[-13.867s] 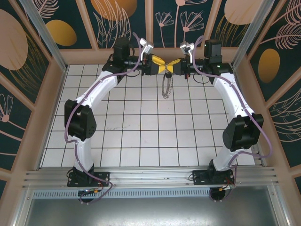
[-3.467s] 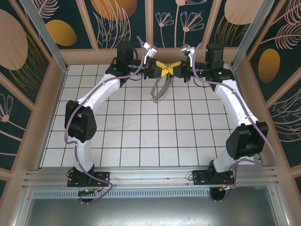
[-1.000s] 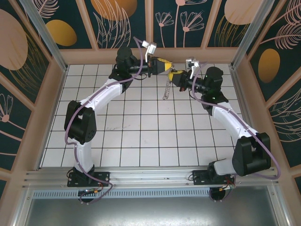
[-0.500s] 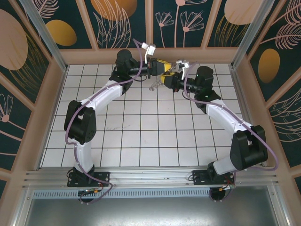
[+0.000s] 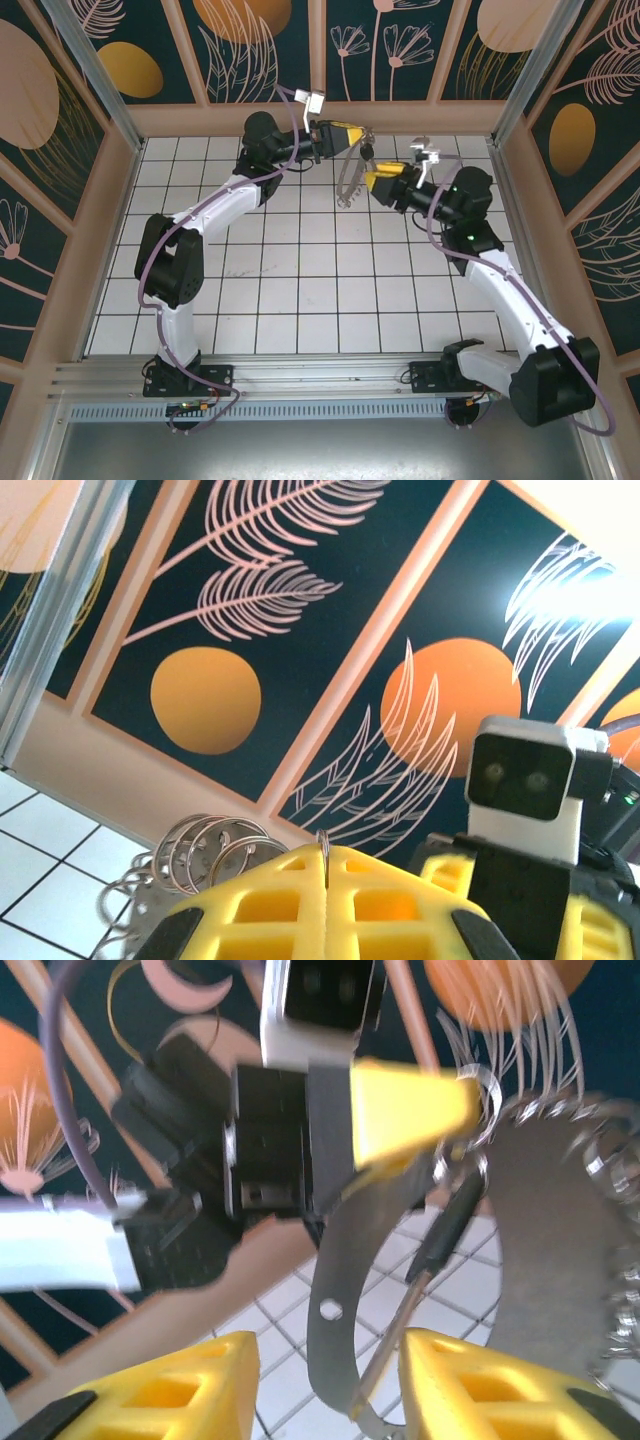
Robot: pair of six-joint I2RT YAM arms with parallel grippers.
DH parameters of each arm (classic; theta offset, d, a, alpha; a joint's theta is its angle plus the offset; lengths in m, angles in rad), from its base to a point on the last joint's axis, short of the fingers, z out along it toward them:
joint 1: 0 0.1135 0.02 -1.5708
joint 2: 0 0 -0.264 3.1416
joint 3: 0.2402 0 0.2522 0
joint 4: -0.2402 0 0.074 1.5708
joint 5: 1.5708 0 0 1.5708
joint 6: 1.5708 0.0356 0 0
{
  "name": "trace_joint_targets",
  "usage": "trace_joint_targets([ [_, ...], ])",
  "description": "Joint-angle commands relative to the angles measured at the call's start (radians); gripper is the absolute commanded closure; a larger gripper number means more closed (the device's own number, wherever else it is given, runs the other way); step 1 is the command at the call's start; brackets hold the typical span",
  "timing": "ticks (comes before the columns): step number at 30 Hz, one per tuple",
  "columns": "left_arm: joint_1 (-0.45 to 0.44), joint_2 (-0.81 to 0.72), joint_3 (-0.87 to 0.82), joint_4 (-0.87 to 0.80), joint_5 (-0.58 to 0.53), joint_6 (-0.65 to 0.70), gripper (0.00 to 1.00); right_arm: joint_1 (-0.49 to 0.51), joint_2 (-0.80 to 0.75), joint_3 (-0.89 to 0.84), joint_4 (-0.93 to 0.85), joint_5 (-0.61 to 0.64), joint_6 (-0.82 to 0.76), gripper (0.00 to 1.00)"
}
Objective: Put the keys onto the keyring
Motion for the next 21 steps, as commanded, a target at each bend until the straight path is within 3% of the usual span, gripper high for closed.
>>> trace_joint_targets([
  [1, -0.005, -0.047, -0.022, 0.143, -0.042, -0.082, 1.00, -0.015, 0.003, 0.014, 0.118, 0.077, 0.116, 0.64],
  [4, -0.005, -0.041, -0.037, 0.195, -0.036, -0.124, 1.00, -0.025, 0.043, 0.049, 0.177, 0.106, 0.190, 0.67],
  [21, -0.007, -0.038, -0.043, 0.231, -0.026, -0.152, 1.00, -0.028, 0.255, 0.130, 0.510, 0.016, 0.446, 0.71],
])
